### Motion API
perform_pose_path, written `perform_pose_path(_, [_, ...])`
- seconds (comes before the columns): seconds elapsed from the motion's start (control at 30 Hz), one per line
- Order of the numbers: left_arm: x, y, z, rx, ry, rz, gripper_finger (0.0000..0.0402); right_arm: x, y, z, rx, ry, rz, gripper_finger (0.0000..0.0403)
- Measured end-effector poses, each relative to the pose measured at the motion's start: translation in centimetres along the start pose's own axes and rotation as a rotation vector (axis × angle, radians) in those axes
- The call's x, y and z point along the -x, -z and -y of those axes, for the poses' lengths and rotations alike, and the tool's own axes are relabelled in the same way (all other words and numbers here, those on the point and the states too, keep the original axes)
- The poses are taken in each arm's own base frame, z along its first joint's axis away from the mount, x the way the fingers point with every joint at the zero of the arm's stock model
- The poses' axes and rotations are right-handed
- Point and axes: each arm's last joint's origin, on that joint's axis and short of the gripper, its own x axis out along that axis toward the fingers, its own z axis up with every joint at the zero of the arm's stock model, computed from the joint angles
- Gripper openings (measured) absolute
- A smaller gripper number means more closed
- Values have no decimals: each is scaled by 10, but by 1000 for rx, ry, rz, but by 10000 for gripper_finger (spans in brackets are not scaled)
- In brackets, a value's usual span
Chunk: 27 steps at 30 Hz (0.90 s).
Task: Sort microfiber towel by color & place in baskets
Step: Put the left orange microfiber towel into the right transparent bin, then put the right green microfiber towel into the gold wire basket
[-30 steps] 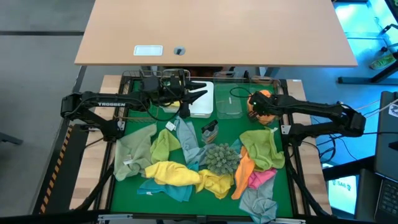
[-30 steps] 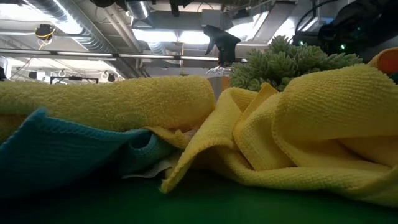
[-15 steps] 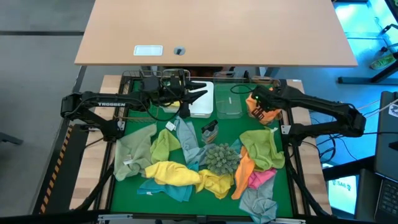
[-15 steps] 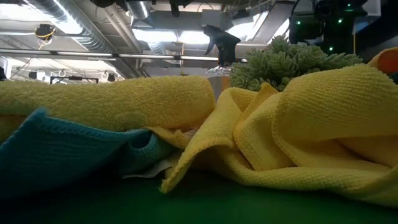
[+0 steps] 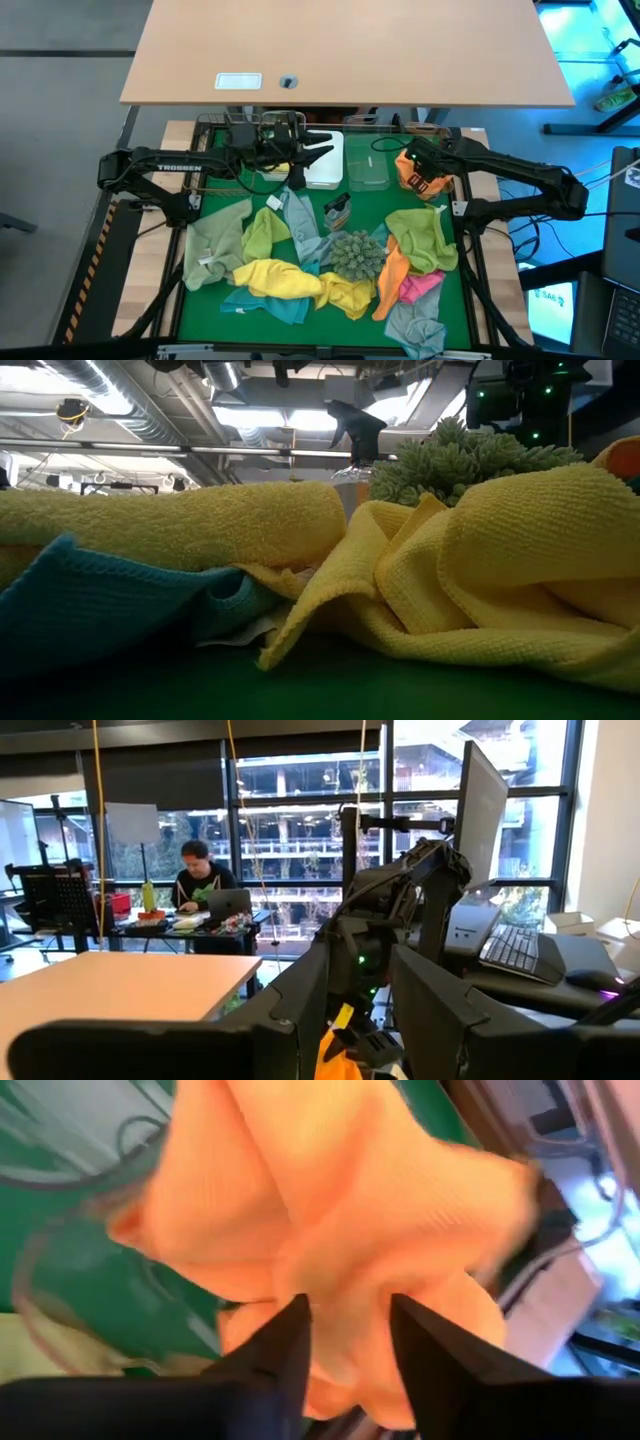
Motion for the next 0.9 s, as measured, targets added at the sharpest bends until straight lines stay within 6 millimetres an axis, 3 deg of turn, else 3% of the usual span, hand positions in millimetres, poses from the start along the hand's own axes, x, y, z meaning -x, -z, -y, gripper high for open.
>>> perform_pose_path(0.13, [0, 0, 3, 1, 9, 0, 108, 9, 4, 5, 61, 19, -56, 188])
perform_pose_path(0.3, [0, 1, 4, 3, 14, -15, 108, 32, 0, 12, 65, -25, -70, 210])
perform_pose_path(0.5, [0, 4, 7, 5, 21, -45, 108, 58, -9, 13, 35, -291, -37, 210])
perform_pose_path(0.67, [0, 6, 10, 7, 31, -61, 108, 68, -8, -1, 92, -505, -42, 209])
perform_pose_path(0.9, [0, 6, 13, 8, 40, -60, 108, 83, 6, -32, 49, -549, -86, 209])
